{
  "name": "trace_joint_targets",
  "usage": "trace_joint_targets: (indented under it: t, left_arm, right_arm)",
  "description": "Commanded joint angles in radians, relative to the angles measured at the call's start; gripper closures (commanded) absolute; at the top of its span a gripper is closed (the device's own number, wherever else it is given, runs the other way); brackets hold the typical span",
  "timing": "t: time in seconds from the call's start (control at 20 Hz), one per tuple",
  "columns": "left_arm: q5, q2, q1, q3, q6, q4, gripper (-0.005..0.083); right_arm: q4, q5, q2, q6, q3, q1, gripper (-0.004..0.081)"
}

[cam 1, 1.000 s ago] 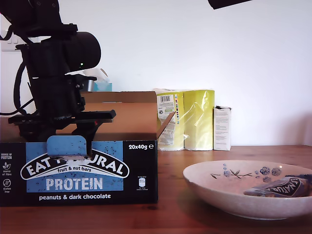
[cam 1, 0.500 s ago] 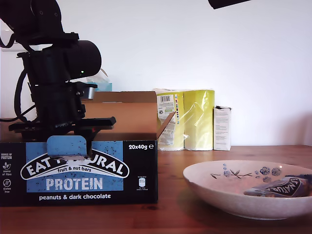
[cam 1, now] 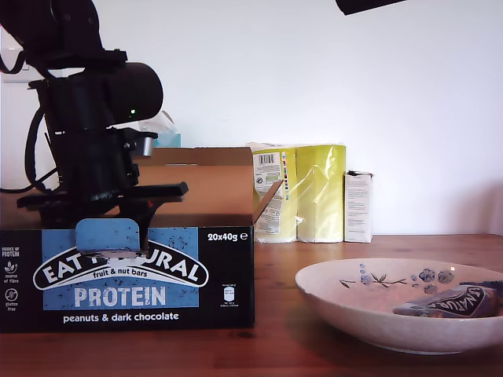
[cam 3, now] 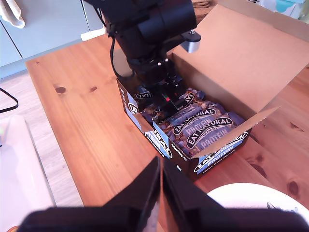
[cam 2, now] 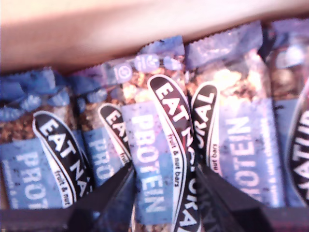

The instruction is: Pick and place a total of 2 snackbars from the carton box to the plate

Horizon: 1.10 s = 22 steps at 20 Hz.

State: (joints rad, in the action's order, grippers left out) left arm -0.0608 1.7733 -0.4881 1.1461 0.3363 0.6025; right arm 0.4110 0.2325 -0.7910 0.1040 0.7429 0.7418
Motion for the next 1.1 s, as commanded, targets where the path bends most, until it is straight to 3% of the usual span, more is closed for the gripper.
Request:
trace_joint_targets:
  t: [0.0,0.45,0.6,0.8,1.05]
  left_arm:
    - [0.004,-0.043,0.002,0.017,-0.017,0.010,0.0583]
    - [0.022,-0.312,-0.006,0.018,-0.086,0.085,0.0583]
    - [0.109,-0.369,-0.045,0.018,-0.131,0.061,0.0581]
    - [0.159,-0.370,-0.150,0.018,-0.168,-0.050,0.0576]
    - [0.163,-0.344,-0.284,0.018,-0.249,-0.289,0.0576]
  right_arm:
    - [-0.009,0.000,0.001,0.002,0.006,0.004,0.0783]
    - [-0.009,-0.008,0.001,0.010,0.006,0.001,0.0783]
    - [0.001,-0.007,0.005,0.010,0.006,0.001,0.0783]
    - [0.053,-0.008,0.057,0.001,0.006,-0.009,0.0783]
    - [0.177,-0.018,0.200,-0.055,0.006,-0.072,0.0783]
